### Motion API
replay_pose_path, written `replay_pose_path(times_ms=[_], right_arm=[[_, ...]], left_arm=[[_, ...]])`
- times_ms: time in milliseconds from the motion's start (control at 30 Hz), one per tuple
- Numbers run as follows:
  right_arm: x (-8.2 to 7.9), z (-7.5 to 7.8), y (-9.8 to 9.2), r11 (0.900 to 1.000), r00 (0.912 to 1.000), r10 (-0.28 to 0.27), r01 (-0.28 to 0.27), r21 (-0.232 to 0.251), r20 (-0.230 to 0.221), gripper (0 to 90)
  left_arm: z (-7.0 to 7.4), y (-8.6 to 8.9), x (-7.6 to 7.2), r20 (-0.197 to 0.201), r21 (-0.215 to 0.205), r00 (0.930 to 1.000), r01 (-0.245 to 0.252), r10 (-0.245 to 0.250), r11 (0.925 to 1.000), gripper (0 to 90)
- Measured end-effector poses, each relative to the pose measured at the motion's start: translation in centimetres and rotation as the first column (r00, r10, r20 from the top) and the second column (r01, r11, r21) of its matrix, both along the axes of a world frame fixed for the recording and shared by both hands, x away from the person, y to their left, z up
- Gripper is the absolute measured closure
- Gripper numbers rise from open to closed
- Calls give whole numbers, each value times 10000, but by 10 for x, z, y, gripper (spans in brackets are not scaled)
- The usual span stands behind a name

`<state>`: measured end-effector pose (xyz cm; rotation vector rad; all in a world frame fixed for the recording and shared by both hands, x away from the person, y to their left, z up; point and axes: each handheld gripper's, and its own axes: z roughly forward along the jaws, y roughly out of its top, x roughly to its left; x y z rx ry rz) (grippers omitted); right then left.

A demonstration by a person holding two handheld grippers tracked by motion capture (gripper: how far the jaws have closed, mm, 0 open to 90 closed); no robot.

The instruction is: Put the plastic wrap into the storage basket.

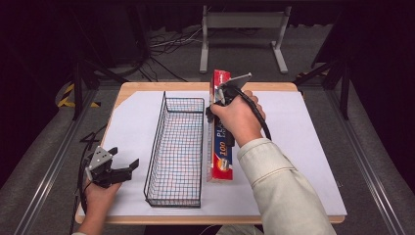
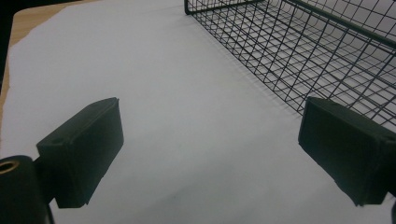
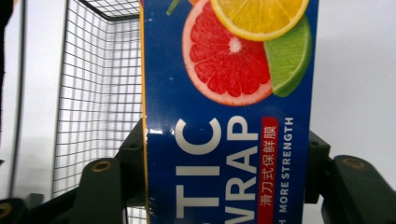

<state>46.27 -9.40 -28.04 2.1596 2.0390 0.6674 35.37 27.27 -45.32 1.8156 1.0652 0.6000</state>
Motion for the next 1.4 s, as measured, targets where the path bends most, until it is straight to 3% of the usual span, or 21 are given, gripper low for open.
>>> replay_pose_path(times_ms=[767,967,1100,1400], right_arm=[[5,-3,58,9980,9996,-78,94,622,-267,396],[5,-12,68,9974,9991,-59,88,710,-418,395],[7,-21,73,9946,9984,-164,218,1012,-535,395],[9,-39,84,9970,9985,-47,88,774,-536,394]], left_arm=[[-2,-2,2,-76,199,10000,51,-50,9998,64],[-2,-1,2,-72,176,10000,22,-21,9998,63],[-2,-1,2,-67,209,10000,52,-51,9998,64],[-2,-1,2,-82,235,9999,86,-84,9997,66]])
